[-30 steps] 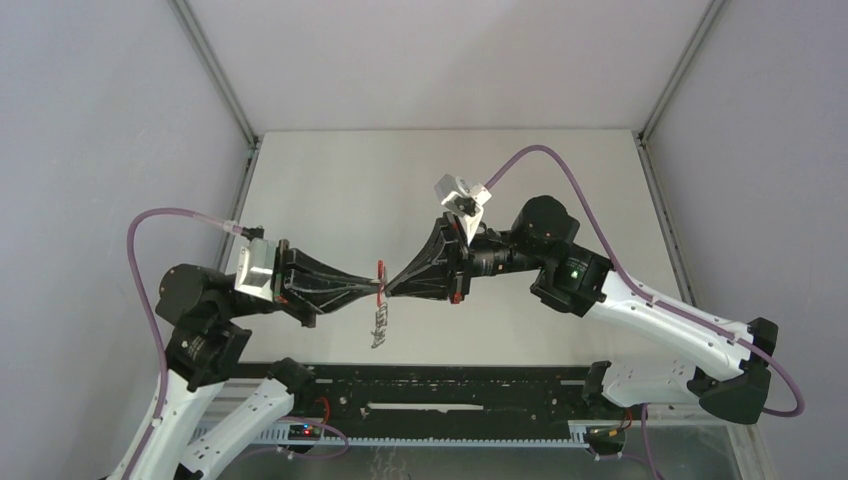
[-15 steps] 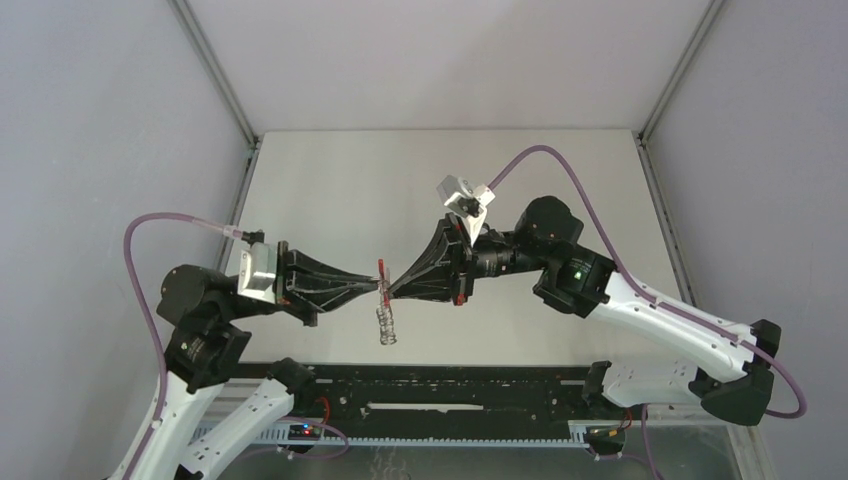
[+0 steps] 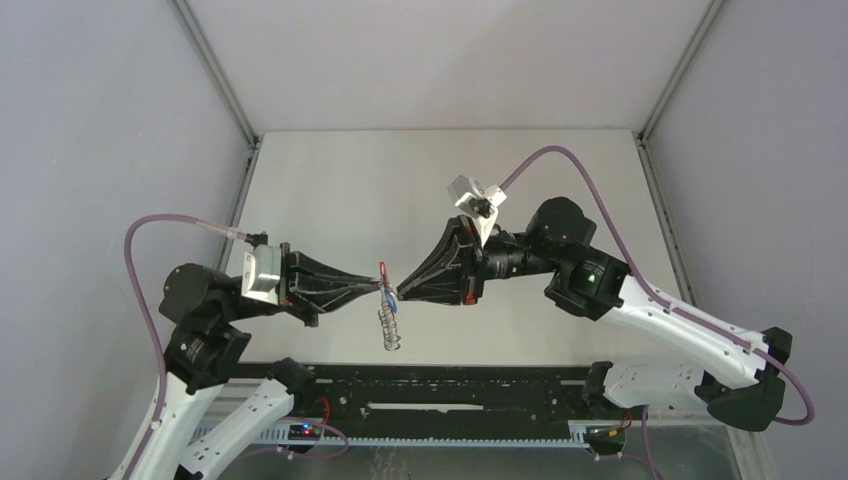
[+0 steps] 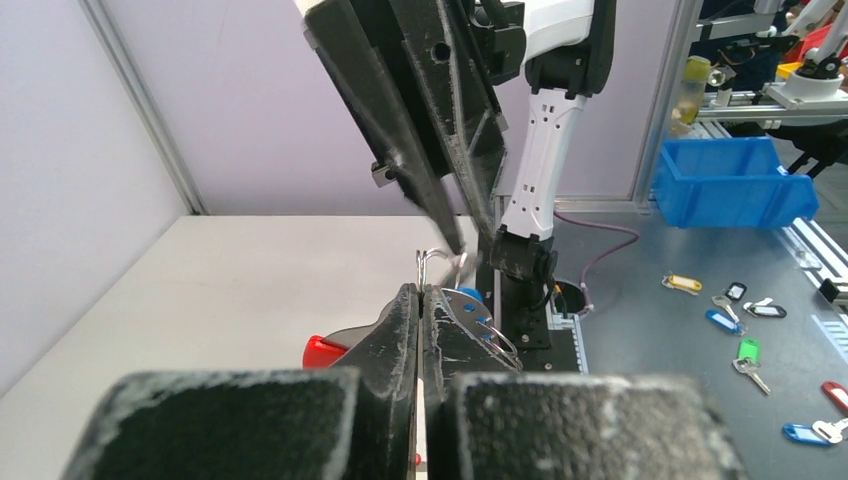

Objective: Put the keys on the keyring

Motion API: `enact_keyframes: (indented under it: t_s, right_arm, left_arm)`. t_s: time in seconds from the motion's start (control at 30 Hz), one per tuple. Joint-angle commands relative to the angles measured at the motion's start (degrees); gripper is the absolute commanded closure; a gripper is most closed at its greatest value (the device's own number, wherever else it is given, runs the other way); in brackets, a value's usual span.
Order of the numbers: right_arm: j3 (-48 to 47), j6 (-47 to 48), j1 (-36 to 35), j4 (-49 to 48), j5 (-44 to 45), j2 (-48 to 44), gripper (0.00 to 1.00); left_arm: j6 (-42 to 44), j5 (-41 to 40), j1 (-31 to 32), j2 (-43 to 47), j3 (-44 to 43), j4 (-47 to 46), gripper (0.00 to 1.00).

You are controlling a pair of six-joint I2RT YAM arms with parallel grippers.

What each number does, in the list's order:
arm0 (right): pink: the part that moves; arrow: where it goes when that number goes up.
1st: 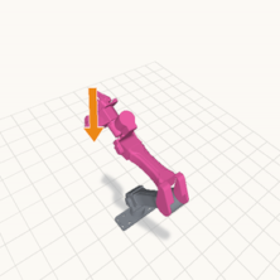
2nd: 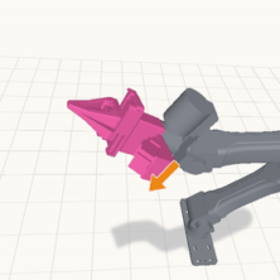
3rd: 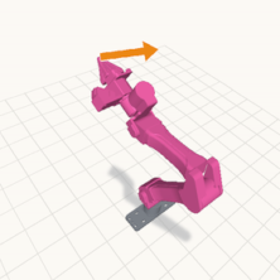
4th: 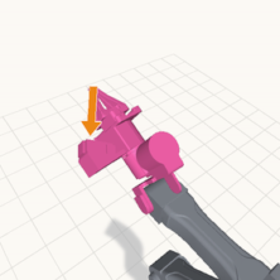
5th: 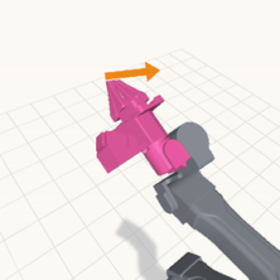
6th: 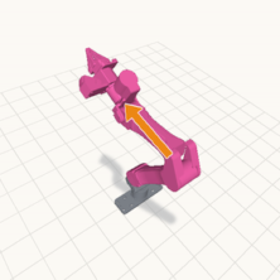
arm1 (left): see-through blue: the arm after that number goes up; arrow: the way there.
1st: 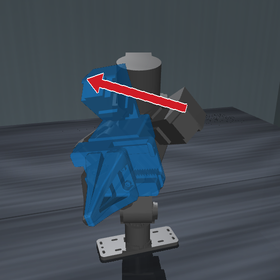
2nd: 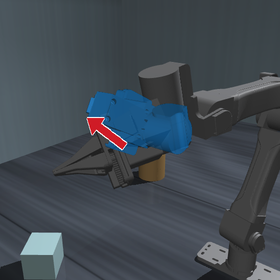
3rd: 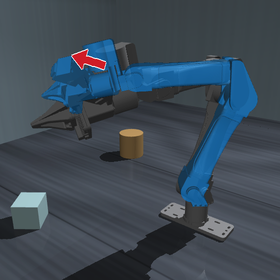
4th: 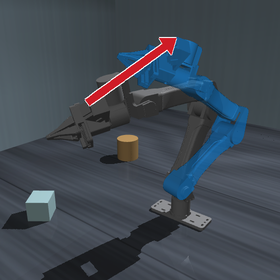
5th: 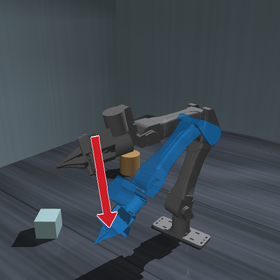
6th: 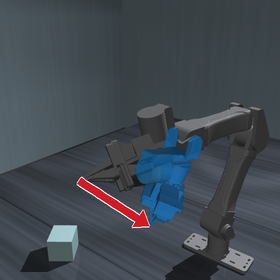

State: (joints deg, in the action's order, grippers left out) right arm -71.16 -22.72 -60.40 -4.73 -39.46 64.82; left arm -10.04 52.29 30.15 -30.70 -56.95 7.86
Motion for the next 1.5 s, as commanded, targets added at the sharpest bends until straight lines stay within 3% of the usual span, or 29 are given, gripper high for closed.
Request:
enact_keyframes:
  t_s: [0.0,0.07,0.2,0.33,0.4,0.47,0.63,0.73,0.8,0.87,0.9,1.0,1.03,1.1,1.13,1.27,1.3,1.47]
  right_arm:
    - [0.0,2.5,1.9,5.3,5.1,-0.9,0.61]
    - [0.0,7.0,1.7,11.2,11.8,-2.7,0.40]
    - [0.1,15.4,-2.6,17.3,22.9,-5.2,0.26]
    - [2.0,21.5,-8.8,18.3,28.8,-4.1,0.16]
    - [2.8,22.4,-10.8,18.3,30.9,-2.8,0.03]
    - [3.2,22.5,-13.7,17.4,35.5,-1.3,0.00]
    - [3.6,24.3,-19.0,10.7,57.7,4.1,0.00]
    - [3.6,25.9,-20.6,5.6,63.9,7.3,0.00]
    - [3.6,25.4,-20.7,1.6,66.1,8.5,0.05]
    - [3.6,24.1,-20.2,0.3,67.5,8.8,0.19]
    - [3.6,23.3,-19.9,0.3,67.4,8.6,0.31]
    - [3.6,19.6,-18.8,1.4,65.1,7.5,0.89]
    - [3.6,18.3,-18.5,2.2,64.2,7.1,1.00]
    - [3.6,14.9,-17.4,3.9,60.8,6.5,1.00]
    - [3.6,13.2,-16.7,4.4,58.8,6.2,1.00]
    - [3.6,2.1,-10.9,7.3,45.3,5.7,1.00]
    - [3.6,-1.2,-8.7,7.5,40.6,5.7,1.00]
    - [3.6,-14.0,0.3,6.6,25.5,6.3,1.00]
  left_arm:
    - [1.5,-2.3,0.1,-0.1,-0.8,-0.8,1.00]
    - [3.0,-5.7,0.1,-0.3,-1.4,0.5,1.00]
    - [4.7,-12.9,0.1,-0.6,-1.7,0.8,1.00]
    - [4.7,-13.9,0.1,-0.9,-1.9,-0.1,1.00]
    - [4.9,-14.7,0.1,-0.9,-2.0,-0.4,1.00]
    - [5.3,-16.2,0.1,-0.7,-2.1,-0.4,1.00]
    - [5.8,-19.3,0.1,-0.4,-1.7,-0.9,1.00]
    - [5.7,-19.5,0.1,-0.4,-1.5,-0.8,1.00]
    - [5.7,-19.5,0.1,-0.3,-1.5,-0.8,1.00]
    - [5.8,-19.6,0.1,-0.2,-1.3,-0.7,1.00]
    - [5.8,-19.6,0.1,-0.2,-1.2,-0.6,1.00]
    - [6.1,-19.7,0.1,0.0,-0.8,-0.3,1.00]
    - [6.2,-19.7,0.1,0.0,-0.5,-0.2,1.00]
    - [7.1,-19.7,0.1,-0.2,-0.1,0.3,0.96]
    - [7.8,-19.8,0.1,-0.4,0.0,1.0,0.84]
    - [12.8,-19.1,0.1,-1.1,-0.9,5.1,0.13]
    - [15.3,-19.4,0.1,-0.8,-1.5,6.8,0.04]
    - [33.4,-16.8,0.1,2.1,-4.2,18.2,0.00]
